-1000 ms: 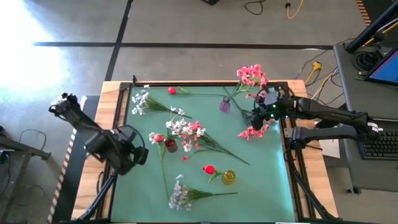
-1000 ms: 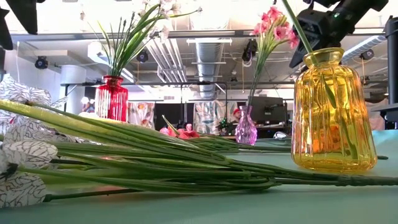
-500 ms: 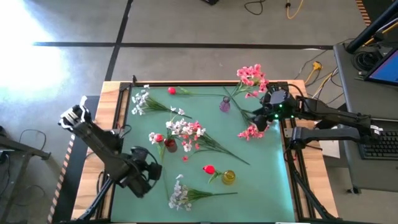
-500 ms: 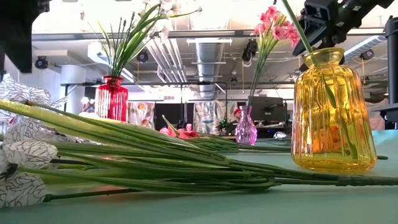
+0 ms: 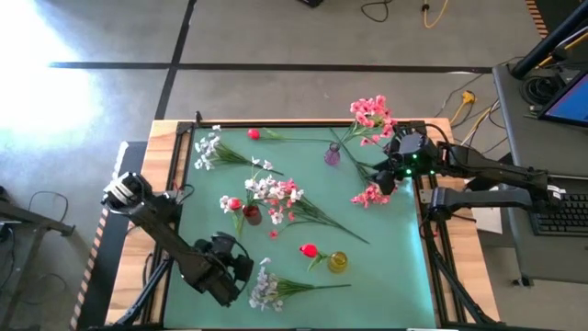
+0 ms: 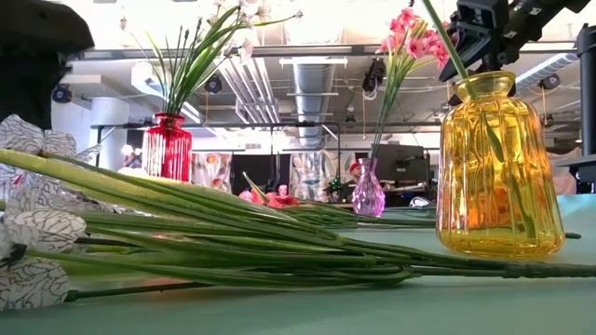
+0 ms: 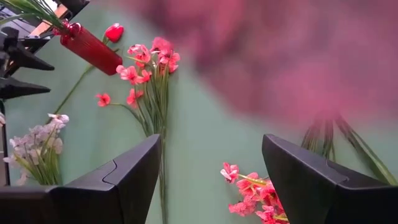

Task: Sort flowers into vase by color
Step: Put the bottom red tulip into the yellow flower vase

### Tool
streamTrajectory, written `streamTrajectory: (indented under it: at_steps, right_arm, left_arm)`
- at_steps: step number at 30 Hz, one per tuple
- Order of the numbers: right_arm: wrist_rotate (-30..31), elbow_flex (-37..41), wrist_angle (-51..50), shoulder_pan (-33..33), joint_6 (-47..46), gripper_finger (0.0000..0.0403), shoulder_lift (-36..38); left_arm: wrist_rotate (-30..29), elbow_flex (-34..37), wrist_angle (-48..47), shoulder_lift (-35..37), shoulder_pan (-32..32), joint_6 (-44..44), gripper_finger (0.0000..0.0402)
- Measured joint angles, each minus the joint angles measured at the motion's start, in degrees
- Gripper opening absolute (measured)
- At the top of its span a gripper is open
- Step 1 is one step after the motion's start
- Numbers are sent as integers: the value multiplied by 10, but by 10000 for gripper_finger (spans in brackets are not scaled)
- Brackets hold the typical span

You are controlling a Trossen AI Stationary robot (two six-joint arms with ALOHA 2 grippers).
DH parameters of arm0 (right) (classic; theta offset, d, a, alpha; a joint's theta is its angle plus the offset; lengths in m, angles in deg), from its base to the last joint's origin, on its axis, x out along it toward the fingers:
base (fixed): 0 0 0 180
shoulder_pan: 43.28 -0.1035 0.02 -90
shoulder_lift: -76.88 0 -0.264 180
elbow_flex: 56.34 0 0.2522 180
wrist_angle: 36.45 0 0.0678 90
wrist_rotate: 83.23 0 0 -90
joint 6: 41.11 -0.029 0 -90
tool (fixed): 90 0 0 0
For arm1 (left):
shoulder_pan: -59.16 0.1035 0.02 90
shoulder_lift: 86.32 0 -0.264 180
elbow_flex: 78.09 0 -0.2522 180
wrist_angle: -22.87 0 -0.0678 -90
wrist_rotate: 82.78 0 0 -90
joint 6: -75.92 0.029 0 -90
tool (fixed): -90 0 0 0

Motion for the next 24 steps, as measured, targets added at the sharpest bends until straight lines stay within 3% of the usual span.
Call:
streamTrajectory:
  at_steps: [14, 24]
  right_arm:
    - [0, 0, 0, 0, 4, 263, 0]
    - [0, 0, 0, 0, 5, 262, 0]
  left_arm:
    - [-74, 57, 47, -21, 21, 1, 259]
    - [-85, 116, 122, -20, 23, 0, 228]
